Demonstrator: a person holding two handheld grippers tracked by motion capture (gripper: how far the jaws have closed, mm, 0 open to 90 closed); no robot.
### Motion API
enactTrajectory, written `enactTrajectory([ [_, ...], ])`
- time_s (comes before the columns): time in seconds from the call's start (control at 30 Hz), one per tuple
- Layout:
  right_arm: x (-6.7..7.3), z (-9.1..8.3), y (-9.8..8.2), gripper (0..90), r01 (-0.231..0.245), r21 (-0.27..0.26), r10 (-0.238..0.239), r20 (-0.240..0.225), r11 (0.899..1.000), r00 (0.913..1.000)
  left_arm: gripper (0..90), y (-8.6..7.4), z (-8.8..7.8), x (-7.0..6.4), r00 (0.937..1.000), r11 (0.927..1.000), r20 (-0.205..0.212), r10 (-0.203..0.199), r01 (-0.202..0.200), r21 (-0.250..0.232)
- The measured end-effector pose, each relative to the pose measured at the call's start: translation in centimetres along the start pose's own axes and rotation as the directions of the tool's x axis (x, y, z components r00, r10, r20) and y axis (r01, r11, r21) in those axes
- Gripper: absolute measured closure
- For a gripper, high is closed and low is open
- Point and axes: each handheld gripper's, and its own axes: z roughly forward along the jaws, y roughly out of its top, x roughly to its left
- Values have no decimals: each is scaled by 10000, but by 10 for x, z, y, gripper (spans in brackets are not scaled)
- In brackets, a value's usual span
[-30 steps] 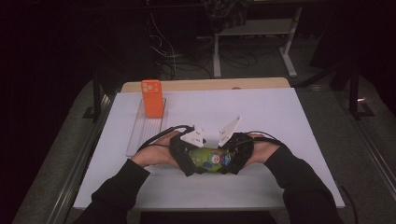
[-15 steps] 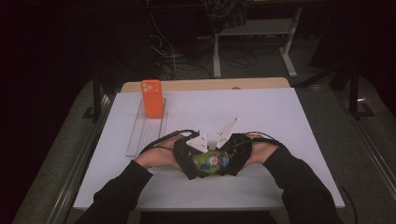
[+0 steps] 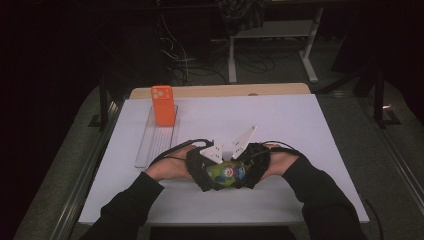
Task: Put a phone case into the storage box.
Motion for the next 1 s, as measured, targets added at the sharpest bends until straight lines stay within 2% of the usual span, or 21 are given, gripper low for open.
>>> enactTrajectory([
  [0.13,0,3,-3,131,-113,-33,113,-211,9999,9997,151,-1,2,0,9992,9995,229,-313,314,-33],
  [0.23,-1,5,-6,20,-391,46,392,-198,9992,9990,155,-2,0,2,9997,9997,46,-248,248,-57],
  [0.3,-3,1,-10,3,-674,-134,673,-126,9976,9977,155,-4,-3,4,9992,9992,-78,-382,381,-147],
  [0.4,-6,-11,-18,1,-1298,-436,1307,175,9906,9913,156,-9,-5,7,9974,9979,-330,-643,640,-114],
  [0.5,-9,-23,-27,1,-1742,-857,1804,714,9810,9810,155,-13,-5,9,9916,9935,-626,-1130,1117,-231],
  [0.53,-11,-25,-31,1,-1615,-1150,1736,1046,9801,9792,155,-13,-4,10,9892,9920,-760,-1257,1247,-177],
  [0.57,-11,-28,-34,1,-1920,-1304,2083,1254,9727,9700,155,-14,-4,11,9857,9910,-1021,-1340,1331,-158],
  [0.63,-13,-31,-42,1,-2298,-1479,2536,1696,9619,9523,154,-15,-3,13,9786,9863,-1229,-1650,1638,-203],
  [0.67,-12,-32,-45,1,-2581,-1594,2852,1812,9529,9412,155,-16,-3,12,9726,9812,-1300,-1929,1909,-279],
  [0.77,-9,-34,-55,1,-3367,-1849,3704,1971,9233,9077,155,-17,-1,14,9620,9746,-1567,-2237,2219,-292],
  [0.8,-8,-34,-57,1,-3681,-2021,4058,1969,9076,8925,155,-17,-1,14,9577,9723,-1683,-2334,2314,-314],
  [0.83,-7,-34,-60,1,-3844,-2037,4227,2001,9004,8839,155,-17,-1,15,9525,9681,-1734,-2504,2474,-389],
  [0.9,-6,-32,-65,1,-4123,-2038,4522,2234,8880,8635,155,-17,-2,16,9498,9681,-1881,-2500,2490,-290],
  [0.93,-5,-32,-67,1,-4309,-2046,4715,2364,8789,8496,154,-17,-1,16,9429,9627,-1943,-2705,2663,-480],
  [0.97,-5,-31,-69,2,-4452,-2090,4880,2538,8707,8351,155,-17,-2,16,9427,9636,-2001,-2671,2635,-447],
  [1.0,-3,-30,-71,2,-4526,-2183,4988,2650,8646,8252,154,-17,-2,15,9365,9587,-2054,-2842,2793,-531],
])
